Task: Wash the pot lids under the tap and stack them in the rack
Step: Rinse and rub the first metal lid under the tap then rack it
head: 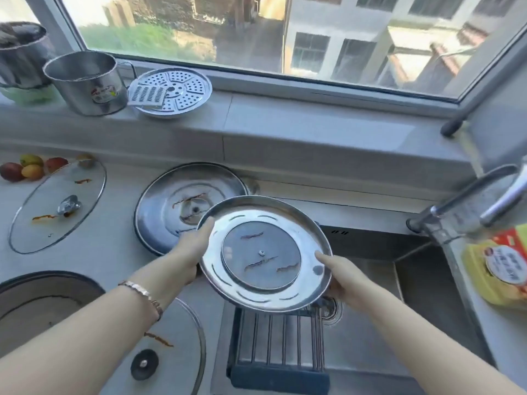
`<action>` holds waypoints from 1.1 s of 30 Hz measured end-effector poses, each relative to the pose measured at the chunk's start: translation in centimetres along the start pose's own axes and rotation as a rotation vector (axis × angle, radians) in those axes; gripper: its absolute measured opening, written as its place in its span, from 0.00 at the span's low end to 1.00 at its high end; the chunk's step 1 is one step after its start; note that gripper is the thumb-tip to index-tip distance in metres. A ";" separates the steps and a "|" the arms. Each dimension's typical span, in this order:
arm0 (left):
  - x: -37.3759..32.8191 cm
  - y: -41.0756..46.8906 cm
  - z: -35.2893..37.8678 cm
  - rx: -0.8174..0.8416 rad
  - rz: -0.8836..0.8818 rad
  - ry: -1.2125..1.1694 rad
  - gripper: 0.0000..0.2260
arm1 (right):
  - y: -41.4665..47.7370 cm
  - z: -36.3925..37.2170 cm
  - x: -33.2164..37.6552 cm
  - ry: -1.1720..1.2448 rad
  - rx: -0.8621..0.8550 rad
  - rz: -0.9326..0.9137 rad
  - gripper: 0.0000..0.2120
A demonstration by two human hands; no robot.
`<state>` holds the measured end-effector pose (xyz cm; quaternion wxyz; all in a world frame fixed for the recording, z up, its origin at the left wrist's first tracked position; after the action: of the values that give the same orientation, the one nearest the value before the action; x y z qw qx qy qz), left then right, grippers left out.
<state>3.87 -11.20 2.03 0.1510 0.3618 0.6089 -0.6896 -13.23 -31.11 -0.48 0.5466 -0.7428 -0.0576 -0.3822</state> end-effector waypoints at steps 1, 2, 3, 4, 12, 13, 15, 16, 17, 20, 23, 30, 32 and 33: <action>0.2 -0.3 2.0 -0.017 0.040 0.002 0.18 | -0.2 -1.9 -0.3 -0.016 -0.022 -0.026 0.11; 0.4 -0.9 4.0 -0.041 0.082 0.014 0.19 | -0.6 -3.9 -0.5 -0.050 -0.045 -0.048 0.13; 0.8 -1.2 6.0 -0.077 0.134 0.045 0.18 | -0.8 -6.0 -0.9 -0.095 -0.086 -0.068 0.14; 1.1 -1.9 7.9 -0.101 0.185 0.055 0.17 | -1.0 -8.2 -1.5 -0.138 -0.136 -0.087 0.16; 5.8 -6.9 21.3 -0.063 0.176 -0.058 0.30 | -1.0 -28.7 -4.8 -1.045 -0.677 -0.421 0.17; 6.2 -7.5 22.6 -0.082 0.184 -0.044 0.31 | -0.8 -30.5 -4.4 -1.144 -0.721 -0.485 0.18; 7.0 -8.4 24.7 -0.121 0.193 -0.038 0.28 | 0.4 -33.6 -3.7 -1.284 -0.762 -0.538 0.22; 7.3 -8.9 25.4 -0.138 0.193 -0.032 0.27 | 1.3 -34.7 -3.4 -1.348 -0.745 -0.541 0.24; 7.5 -9.3 26.2 -0.144 0.197 -0.023 0.29 | 1.9 -35.3 -2.9 -1.422 -0.740 -0.567 0.24; 7.8 -10.3 27.6 -0.169 0.229 -0.031 0.32 | 2.6 -34.7 -0.9 -1.620 -0.653 -0.713 0.22; 7.6 -10.3 28.4 -0.199 0.276 0.017 0.27 | 3.7 -33.3 0.3 -1.716 -0.447 -0.744 0.20; 6.9 -8.8 28.7 -0.260 0.297 0.074 0.27 | 5.9 -32.6 0.7 -1.963 -0.441 -0.610 0.15; 7.1 -8.1 28.9 -0.242 0.266 0.076 0.31 | 6.2 -32.7 0.6 -1.977 -0.441 -0.591 0.13; 7.1 -7.9 29.0 -0.235 0.248 0.069 0.34 | 6.1 -32.7 0.6 -1.983 -0.436 -0.576 0.13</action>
<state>-15.33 -35.34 2.85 0.2549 0.4375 0.6408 -0.5771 -26.21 -61.74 -1.21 -0.0016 -0.7632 -0.5829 0.2788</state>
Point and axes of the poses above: each hand's wrist, its own y-axis towards the middle knuckle, its own z-axis out of the palm, x = y × z, the point moved 2 cm from there along y, towards the middle knuckle, and after that the axes turned 8 degrees about -y, right-handed, at the moved point
